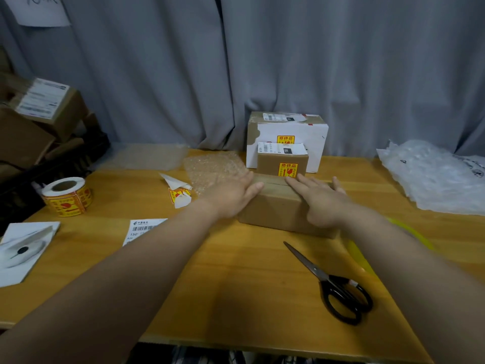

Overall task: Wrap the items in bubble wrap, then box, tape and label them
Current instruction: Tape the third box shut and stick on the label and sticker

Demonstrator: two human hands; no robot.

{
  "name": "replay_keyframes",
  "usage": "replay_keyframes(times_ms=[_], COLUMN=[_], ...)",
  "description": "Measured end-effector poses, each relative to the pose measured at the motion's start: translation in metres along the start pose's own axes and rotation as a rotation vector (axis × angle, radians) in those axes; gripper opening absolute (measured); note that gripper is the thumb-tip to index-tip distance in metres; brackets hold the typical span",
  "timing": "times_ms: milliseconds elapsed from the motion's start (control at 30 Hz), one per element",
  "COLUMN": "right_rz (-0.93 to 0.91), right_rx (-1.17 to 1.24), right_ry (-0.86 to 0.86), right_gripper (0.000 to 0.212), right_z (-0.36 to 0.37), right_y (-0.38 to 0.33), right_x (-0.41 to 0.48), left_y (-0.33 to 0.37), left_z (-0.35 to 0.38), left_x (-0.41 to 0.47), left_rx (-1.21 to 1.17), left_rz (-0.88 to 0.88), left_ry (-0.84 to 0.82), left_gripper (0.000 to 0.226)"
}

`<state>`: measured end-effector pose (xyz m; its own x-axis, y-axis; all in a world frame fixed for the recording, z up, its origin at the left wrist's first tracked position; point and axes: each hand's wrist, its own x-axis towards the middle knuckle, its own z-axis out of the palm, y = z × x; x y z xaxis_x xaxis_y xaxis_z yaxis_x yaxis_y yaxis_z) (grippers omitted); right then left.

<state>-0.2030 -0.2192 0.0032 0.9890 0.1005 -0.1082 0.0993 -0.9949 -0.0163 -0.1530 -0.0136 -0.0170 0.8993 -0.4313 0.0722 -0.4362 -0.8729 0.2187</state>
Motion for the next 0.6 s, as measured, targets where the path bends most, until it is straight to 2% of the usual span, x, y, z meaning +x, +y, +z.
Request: replay_keyframes(times_ms=[100,200,267,300,367,500,600], right_rz=[-0.003,-0.008,0.003,0.017,0.05,0.06,-0.032], right_rx=[-0.017,-0.029,-0.027,-0.024,-0.014,0.137,0.348], right_ry=[0.088,0.185,0.22,0.222,0.193,0.17,0.35], right_gripper=[0.089,0.087,0.084,0.084,0.084,0.083,0.071], right_z=[0.005,0.01,0.013,0.013,0.012,0.012,0.015], right_y=[-0.008,-0.017,-0.022,-0.024,-0.026,-0.037,-0.051], right_x=[0.02,0.04,0.049,0.052,0.056,0.055,0.049], left_y=[-0.036,-0.09,-0.116,-0.125,-0.135,-0.14,-0.128], left_z=[-0.008,-0.01,-0.01,-0.009,-0.004,0.004,0.005], left_x=[-0.006,-0.015,-0.023,-0.025,-0.022,-0.001,0.008], left_rx=[-0.043,0.036,-0.006,-0.035,-0.071,-0.192,-0.268], left_rz=[-0.115,-0.419,-0.623,-0.666,-0.69,-0.69,-0.654], left_ry=[0.09,0.258,0.206,0.158,0.073,0.1,0.2], left_gripper=[0.056,0.043,0.041,0.039,0.036,0.027,0.018])
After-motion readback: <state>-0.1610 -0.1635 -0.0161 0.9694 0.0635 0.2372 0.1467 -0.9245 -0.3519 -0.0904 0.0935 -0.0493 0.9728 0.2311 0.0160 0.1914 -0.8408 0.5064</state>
